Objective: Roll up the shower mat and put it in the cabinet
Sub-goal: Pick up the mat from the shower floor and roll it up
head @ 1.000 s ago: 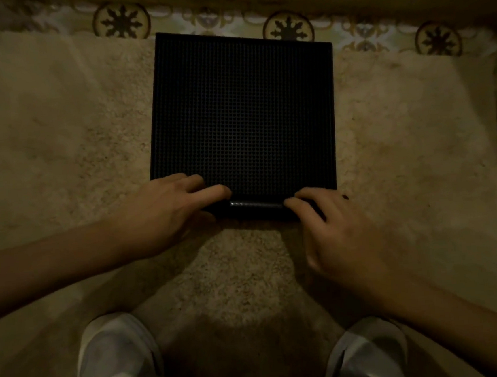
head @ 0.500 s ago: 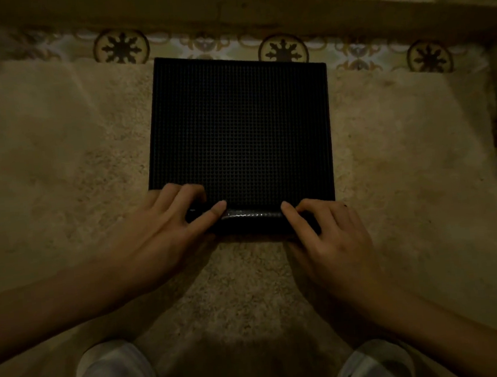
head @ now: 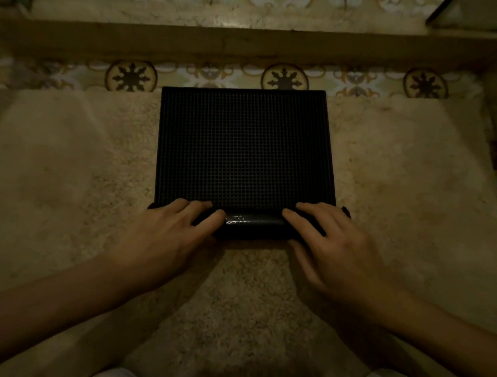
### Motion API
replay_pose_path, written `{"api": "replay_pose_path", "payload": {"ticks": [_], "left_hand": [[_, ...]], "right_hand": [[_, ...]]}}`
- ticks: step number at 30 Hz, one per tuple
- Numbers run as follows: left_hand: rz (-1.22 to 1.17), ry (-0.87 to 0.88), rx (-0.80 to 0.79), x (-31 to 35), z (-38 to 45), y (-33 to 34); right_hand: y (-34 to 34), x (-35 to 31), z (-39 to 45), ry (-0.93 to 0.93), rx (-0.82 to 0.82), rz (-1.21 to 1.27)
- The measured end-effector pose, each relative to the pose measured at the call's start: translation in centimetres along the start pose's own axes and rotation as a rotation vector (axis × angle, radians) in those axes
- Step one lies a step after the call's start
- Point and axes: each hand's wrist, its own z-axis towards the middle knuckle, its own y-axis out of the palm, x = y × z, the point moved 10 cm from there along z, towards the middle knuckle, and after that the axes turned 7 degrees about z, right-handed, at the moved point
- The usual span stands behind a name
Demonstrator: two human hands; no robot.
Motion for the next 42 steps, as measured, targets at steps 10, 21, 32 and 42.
{"api": "replay_pose_path", "payload": {"ticks": [10, 21, 32, 42], "left_hand": [[0.033, -0.085, -0.032, -0.3, 0.3, -0.3], [-0.074, -0.158, -0.077, -2.3, 1.6, -0.2], [-0.050, -0.216, 0.002, -3.3, 2.8, -1.4], [0.040, -0.264, -0.058, -4.9, 4.3, -0.5]], "right_hand": [[-0.1, 0.4, 0.6, -0.022, 0.062, -0.075], [-1.4, 0.8, 2.2, 0.021, 0.047, -0.012], [-1.7, 2.2, 3.6, 0.092, 0.109, -0.094], [-1.7, 2.9, 5.6, 0.043, 0.060, -0.158]]}}
